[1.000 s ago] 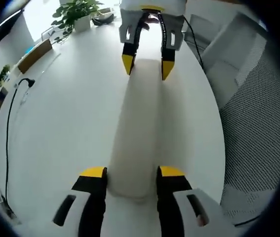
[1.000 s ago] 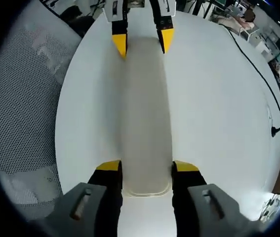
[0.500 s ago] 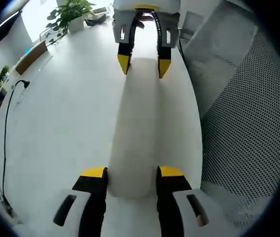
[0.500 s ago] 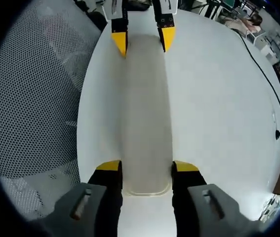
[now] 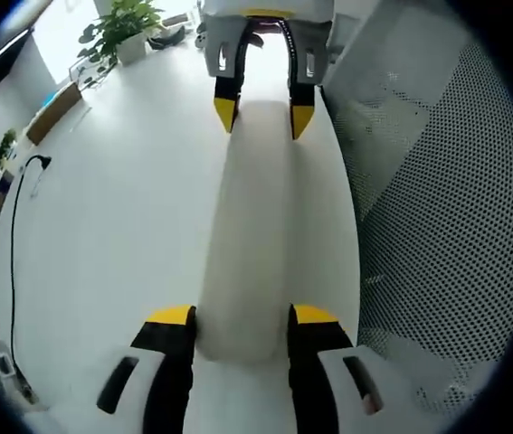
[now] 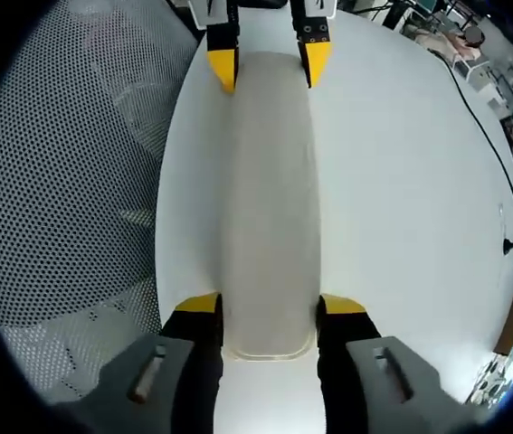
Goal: Arrange the utensils inside the cutlery case until each visible utensil rests in its matching compartment.
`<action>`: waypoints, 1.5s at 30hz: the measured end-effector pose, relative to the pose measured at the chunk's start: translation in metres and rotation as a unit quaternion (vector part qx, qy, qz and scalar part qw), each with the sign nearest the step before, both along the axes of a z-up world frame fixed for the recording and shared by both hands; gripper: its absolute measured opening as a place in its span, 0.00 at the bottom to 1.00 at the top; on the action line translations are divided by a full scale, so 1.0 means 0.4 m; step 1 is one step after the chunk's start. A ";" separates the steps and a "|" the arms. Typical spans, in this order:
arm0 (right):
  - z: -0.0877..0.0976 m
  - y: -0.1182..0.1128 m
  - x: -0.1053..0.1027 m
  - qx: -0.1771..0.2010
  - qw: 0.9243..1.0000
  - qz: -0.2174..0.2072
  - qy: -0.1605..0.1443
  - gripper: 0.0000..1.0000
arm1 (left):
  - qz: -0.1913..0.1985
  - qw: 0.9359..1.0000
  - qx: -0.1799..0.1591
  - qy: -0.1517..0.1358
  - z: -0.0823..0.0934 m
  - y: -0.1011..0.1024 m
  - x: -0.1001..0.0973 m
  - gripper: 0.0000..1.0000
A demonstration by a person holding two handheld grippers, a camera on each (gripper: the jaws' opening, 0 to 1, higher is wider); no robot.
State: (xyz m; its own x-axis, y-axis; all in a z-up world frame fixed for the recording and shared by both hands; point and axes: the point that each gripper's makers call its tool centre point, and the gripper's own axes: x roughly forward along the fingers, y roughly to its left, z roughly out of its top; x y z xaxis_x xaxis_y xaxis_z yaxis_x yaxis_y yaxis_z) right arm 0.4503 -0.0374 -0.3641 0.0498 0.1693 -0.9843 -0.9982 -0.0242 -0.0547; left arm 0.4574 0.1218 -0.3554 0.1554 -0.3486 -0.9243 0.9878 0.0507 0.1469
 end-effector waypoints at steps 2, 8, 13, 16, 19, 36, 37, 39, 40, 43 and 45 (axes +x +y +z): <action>0.009 -0.007 0.009 0.003 1.000 -0.004 -0.012 0.54 | 0.013 1.000 -0.002 -0.012 0.006 0.013 0.004 0.59; 0.151 -0.004 0.032 0.110 0.989 -0.097 -0.001 0.74 | 0.115 0.991 -0.066 0.010 0.108 0.074 -0.007 0.74; 0.300 -0.020 0.063 0.237 0.954 -0.184 -0.019 0.90 | 0.233 0.951 -0.202 -0.002 0.266 0.103 0.017 0.84; 0.371 -0.052 0.077 0.299 0.923 -0.237 -0.046 0.97 | 0.302 0.904 -0.302 -0.016 0.370 0.122 0.038 0.91; 0.435 -0.087 0.074 0.361 0.885 -0.287 -0.066 0.99 | 0.352 0.853 -0.382 -0.041 0.459 0.161 0.055 0.96; 0.506 -0.167 -0.022 0.496 0.737 -0.448 -0.102 0.99 | 0.464 0.694 -0.526 -0.162 0.616 0.282 -0.019 1.00; 0.498 -0.172 -0.028 0.493 0.736 -0.452 -0.104 0.99 | 0.464 0.696 -0.524 -0.162 0.611 0.280 -0.030 1.00; 0.480 -0.185 -0.035 0.482 0.733 -0.467 -0.107 0.99 | 0.467 0.700 -0.513 -0.168 0.596 0.277 -0.046 1.00; 0.479 -0.187 -0.038 0.482 0.731 -0.470 -0.111 0.99 | 0.468 0.701 -0.510 -0.169 0.588 0.277 -0.051 1.00; 0.482 -0.176 -0.051 0.490 0.725 -0.471 -0.112 0.99 | 0.470 0.706 -0.505 -0.160 0.567 0.270 -0.068 1.00; 0.469 -0.158 -0.061 0.485 0.732 -0.467 -0.103 0.98 | 0.475 0.701 -0.511 -0.150 0.559 0.264 -0.075 1.00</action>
